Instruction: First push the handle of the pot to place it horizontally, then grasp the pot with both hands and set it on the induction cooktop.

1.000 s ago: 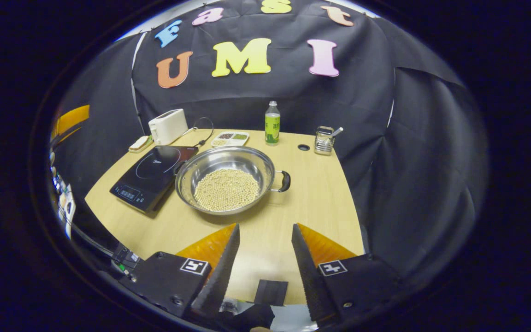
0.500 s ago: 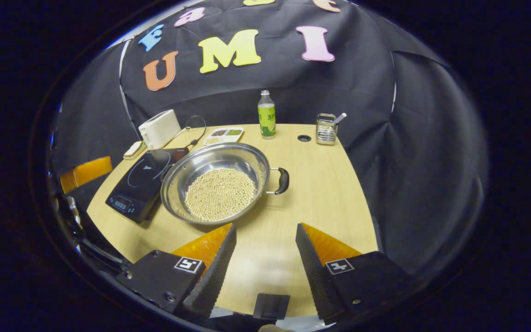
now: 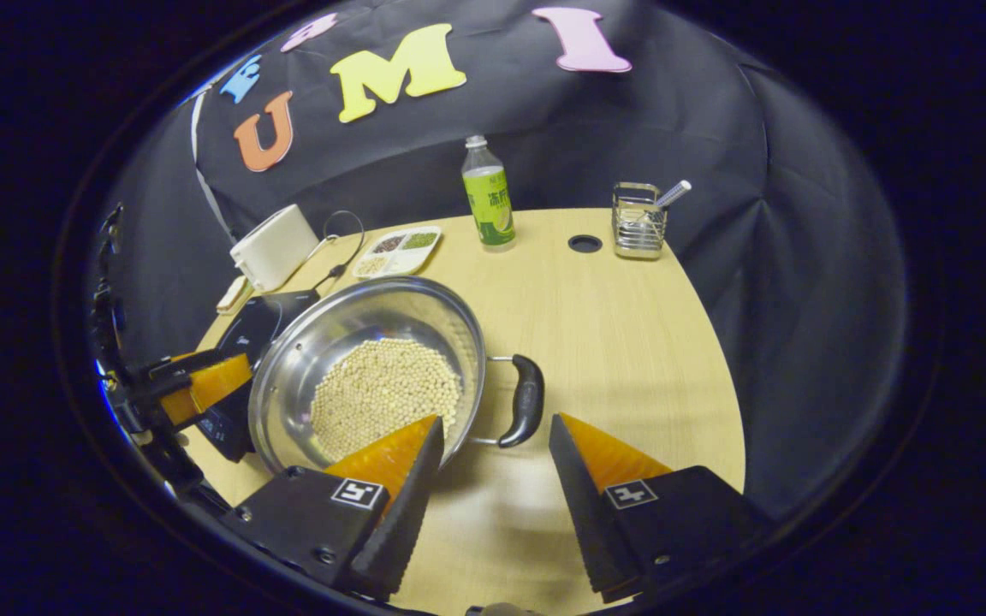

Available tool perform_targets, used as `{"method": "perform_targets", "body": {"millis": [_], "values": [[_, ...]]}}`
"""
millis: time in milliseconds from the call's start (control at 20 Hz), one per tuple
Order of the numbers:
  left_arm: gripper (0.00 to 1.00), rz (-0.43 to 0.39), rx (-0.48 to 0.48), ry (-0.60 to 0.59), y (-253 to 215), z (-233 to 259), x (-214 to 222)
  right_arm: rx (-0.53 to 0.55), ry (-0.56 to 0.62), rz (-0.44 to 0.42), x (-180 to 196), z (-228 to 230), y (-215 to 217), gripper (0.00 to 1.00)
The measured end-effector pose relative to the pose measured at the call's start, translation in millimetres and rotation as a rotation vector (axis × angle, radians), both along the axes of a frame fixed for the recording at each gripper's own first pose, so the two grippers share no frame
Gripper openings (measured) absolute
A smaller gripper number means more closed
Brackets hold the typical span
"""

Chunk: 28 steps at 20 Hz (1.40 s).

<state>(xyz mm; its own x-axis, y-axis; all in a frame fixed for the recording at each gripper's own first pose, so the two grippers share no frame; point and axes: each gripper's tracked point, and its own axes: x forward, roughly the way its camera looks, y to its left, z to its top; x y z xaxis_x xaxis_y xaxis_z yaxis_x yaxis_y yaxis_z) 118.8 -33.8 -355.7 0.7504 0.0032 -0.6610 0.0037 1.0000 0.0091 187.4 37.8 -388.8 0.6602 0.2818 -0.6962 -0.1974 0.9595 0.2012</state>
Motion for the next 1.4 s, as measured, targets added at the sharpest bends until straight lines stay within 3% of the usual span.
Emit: {"method": "perform_targets", "body": {"millis": [350, 500, 600, 650, 700, 800, 1300, 1350, 1400], "values": [[0.97, 0.0, -0.008, 0.07, -7.5, -31.4, 24.3, -0.015, 0.067, 0.037, 20.7, -21.6, 7.6, 0.78], [0.94, 0.009, 0.008, 0.083, -5.1, -38.4, 30.3, -0.014, 0.101, 0.037, 21.9, -26.2, 9.6, 0.72], [0.87, 0.019, 0.015, 0.104, -1.4, -43.0, 29.8, -0.015, 0.117, 0.03, 22.8, -26.3, 8.7, 0.71], [0.94, 0.024, 0.017, 0.117, 0.1, -45.2, 29.1, -0.011, 0.128, 0.018, 23.3, -26.3, 8.6, 0.7], [0.77, 0.034, 0.024, 0.136, 2.2, -48.5, 27.7, -0.009, 0.139, 0.009, 23.6, -26.1, 8.5, 0.67], [0.66, 0.035, 0.043, 0.138, 5.6, -49.4, 29.5, -0.011, 0.145, -0.002, 23.0, -25.9, 8.8, 0.63], [0.6, 0.034, 0.027, 0.167, 2.8, -45.9, 27.3, -0.022, 0.142, -0.027, 23.6, -25.2, 8.8, 0.52], [0.7, 0.032, 0.02, 0.171, 3.1, -45.5, 26.5, -0.03, 0.136, -0.031, 20.3, -23.5, 8.8, 0.53], [0.6, 0.028, 0.01, 0.173, 2.9, -43.0, 25.0, -0.033, 0.128, -0.036, 16.7, -21.7, 9.6, 0.52]]}}
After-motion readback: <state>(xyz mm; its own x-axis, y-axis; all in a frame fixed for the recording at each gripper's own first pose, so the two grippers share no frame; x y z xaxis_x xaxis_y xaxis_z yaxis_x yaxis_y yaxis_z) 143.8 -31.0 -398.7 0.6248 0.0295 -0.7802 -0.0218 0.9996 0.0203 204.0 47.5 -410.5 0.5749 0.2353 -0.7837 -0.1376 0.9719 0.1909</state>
